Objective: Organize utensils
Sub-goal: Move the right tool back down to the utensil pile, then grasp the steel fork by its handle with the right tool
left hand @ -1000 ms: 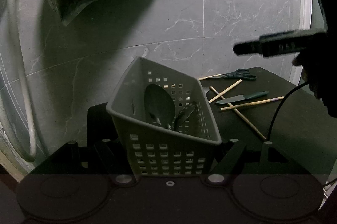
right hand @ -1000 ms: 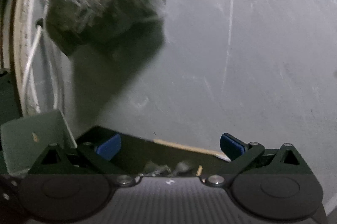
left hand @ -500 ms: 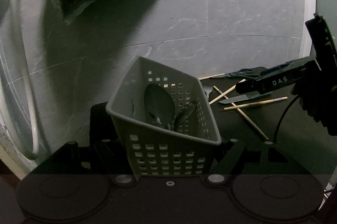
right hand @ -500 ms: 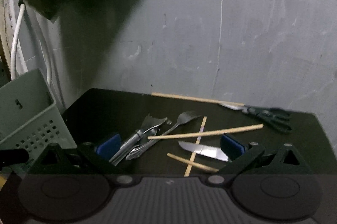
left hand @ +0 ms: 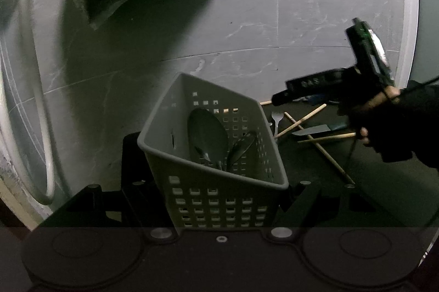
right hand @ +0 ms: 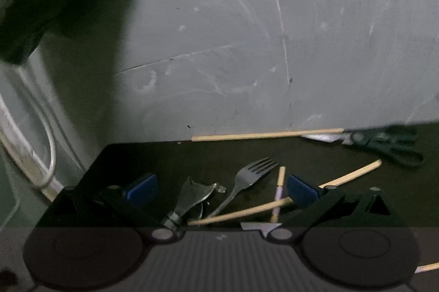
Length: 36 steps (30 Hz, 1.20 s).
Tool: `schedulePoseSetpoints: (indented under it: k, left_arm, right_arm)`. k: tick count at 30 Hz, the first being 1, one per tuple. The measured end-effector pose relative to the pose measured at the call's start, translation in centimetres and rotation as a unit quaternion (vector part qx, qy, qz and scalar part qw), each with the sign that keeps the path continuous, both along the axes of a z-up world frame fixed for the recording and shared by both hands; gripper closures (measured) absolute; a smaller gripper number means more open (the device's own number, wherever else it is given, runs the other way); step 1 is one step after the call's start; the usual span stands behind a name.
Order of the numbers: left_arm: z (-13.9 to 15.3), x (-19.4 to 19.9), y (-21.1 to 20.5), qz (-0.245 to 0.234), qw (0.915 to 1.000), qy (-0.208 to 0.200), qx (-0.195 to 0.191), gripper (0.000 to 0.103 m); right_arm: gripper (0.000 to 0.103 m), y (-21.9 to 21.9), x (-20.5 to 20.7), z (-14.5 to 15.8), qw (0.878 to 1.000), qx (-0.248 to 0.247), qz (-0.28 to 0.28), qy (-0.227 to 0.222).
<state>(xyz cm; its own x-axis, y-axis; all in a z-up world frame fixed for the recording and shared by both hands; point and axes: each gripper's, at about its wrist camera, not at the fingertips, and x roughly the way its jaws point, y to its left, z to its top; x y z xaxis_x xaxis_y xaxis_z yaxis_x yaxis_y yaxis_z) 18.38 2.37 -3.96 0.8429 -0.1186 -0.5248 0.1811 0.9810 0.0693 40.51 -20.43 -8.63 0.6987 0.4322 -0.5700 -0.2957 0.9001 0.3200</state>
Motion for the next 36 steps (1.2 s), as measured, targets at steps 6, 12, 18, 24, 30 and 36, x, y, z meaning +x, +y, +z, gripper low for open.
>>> schedulePoseSetpoints:
  k: [6,12,18,24,30,36]
  left_arm:
    - [0.1,0.1,-0.1,0.003,1.0000,0.002,0.001,0.026]
    - [0.1,0.1,0.0,0.008,1.0000,0.002,0.001,0.026]
    - [0.2,0.0,-0.4,0.018,0.9998,0.003,0.002,0.026]
    - [0.3,0.0,-0.5,0.018,0.9998,0.003,0.003,0.026]
    - [0.3,0.0,-0.5,0.018,0.9998,0.003,0.002,0.026]
    - [0.2,0.0,-0.6,0.018,0.9998,0.003,0.003,0.026]
  right_arm:
    - [0.006,-1.5,3.6,-2.2,0.988,0.117,-0.044,0.086]
    - [0.031,-2.6,6.0,-4.6,0.969,0.172,-0.096,0.149]
    - [0.055,-2.0,6.6,-4.9,0.972,0.148,-0.104,0.149]
    - [0.083,-0.6,6.6,-4.8,0.977,0.113,-0.105,0.145]
    - [0.098,-0.1,6.7,-5.2,0.975,0.114,-0.116,0.150]
    - [0.101,-0.5,6.7,-5.7,0.970,0.141,-0.126,0.156]
